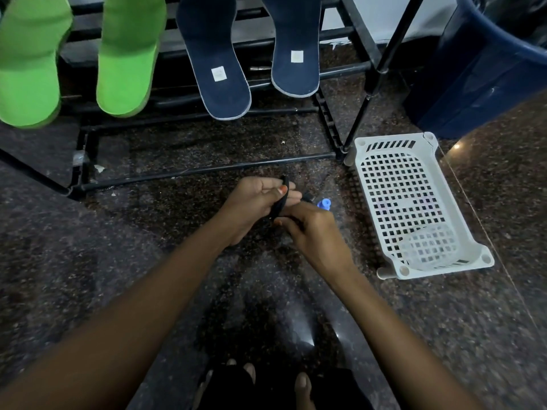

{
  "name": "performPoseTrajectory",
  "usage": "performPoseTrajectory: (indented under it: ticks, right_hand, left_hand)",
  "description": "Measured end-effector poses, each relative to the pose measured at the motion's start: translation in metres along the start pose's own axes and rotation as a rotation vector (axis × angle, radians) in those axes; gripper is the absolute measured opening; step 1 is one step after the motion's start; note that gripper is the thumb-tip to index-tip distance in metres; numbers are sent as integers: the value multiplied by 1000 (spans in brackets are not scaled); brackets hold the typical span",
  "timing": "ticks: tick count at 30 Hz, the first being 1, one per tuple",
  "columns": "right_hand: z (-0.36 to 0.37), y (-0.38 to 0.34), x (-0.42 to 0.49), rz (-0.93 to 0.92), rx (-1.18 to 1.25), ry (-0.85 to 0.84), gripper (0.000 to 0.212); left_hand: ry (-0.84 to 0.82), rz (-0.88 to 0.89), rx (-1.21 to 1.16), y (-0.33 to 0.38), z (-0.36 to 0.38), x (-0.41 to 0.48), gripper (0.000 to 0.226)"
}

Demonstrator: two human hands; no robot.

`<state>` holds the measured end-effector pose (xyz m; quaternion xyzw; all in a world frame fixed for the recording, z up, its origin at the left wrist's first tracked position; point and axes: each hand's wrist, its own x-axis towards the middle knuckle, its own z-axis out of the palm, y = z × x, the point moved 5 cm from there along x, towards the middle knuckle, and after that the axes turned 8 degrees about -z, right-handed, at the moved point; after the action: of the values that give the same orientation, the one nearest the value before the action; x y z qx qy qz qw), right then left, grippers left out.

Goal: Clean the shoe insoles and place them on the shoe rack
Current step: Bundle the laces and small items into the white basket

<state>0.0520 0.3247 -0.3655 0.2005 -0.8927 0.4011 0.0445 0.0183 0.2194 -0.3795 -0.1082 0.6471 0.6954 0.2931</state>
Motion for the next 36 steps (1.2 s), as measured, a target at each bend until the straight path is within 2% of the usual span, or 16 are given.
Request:
performPoseTrajectory:
  ticks: [4, 9, 19, 22, 24, 28, 30, 36]
  right_hand:
    - [-14, 3, 8, 11, 2, 22, 6]
    - [-20, 7, 12, -18, 48, 44, 7]
    - [-27, 15, 13, -29, 123, 91, 4]
    - [-30, 19, 17, -45, 88, 70, 9]
    - [-34, 21, 20, -56, 58, 55, 12]
    - [-41, 25, 25, -96, 52, 0, 5]
    - [-47, 28, 27, -107, 62, 1, 10]
    - [-49, 39, 27, -10, 111, 75, 10]
  left_hand:
    - [41, -41, 254, -2, 3, -1, 26]
    - [-4, -70, 368, 0, 5, 0, 26]
    - [-146, -68, 294, 3, 6, -4, 31]
    - [-177, -74, 333, 2, 5, -5, 30]
    - [-190, -82, 365, 2, 6, -6, 31]
    - [-181, -81, 373, 4, 6, -8, 30]
    - [-173, -89, 401, 3, 5, -9, 30]
    - [-222, -139, 295, 1, 9, -12, 26]
